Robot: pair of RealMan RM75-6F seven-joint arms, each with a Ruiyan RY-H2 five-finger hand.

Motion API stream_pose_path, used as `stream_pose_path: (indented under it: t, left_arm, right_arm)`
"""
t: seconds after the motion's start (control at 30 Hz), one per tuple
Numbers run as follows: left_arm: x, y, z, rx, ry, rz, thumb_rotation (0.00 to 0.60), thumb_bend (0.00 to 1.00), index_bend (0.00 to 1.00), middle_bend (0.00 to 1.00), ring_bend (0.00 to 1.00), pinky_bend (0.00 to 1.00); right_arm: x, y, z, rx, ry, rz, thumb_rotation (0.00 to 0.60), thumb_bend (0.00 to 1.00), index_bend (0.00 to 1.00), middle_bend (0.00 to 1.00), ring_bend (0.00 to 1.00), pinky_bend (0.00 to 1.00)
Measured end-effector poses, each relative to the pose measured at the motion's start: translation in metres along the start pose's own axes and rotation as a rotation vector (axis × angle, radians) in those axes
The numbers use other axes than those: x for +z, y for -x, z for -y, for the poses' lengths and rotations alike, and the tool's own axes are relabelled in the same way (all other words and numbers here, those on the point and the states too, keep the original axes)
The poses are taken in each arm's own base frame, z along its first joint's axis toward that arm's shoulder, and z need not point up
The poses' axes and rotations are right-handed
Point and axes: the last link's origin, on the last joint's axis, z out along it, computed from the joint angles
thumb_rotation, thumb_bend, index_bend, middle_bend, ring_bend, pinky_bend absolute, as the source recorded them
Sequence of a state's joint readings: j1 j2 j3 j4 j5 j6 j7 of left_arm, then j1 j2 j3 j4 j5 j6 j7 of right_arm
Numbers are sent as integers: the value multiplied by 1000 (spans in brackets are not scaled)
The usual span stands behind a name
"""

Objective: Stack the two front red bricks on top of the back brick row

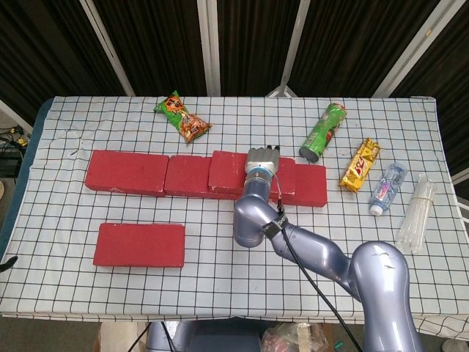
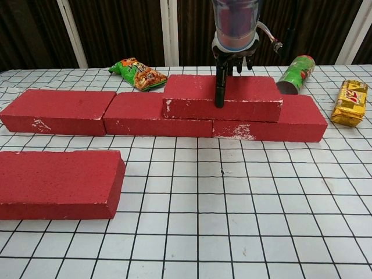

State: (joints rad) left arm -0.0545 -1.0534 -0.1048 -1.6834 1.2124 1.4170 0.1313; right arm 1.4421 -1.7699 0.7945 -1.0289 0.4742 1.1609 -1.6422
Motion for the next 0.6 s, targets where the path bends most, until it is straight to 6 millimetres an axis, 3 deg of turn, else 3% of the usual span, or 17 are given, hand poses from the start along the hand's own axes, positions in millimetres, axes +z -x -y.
stream_pose_path:
  t: [0.3, 0.6]
  left_arm:
    - [-1, -1, 1, -2, -7, -4, 600, 0, 97, 0, 0, 0]
    - [0, -1, 1, -1, -8, -3, 600, 0, 97, 0, 0, 0]
  right_arm:
    - [1, 2, 0, 2, -4, 14, 600, 133, 185, 9, 0, 0]
    - [-2, 2, 2, 1, -14, 20, 600, 133, 107, 0, 0, 0]
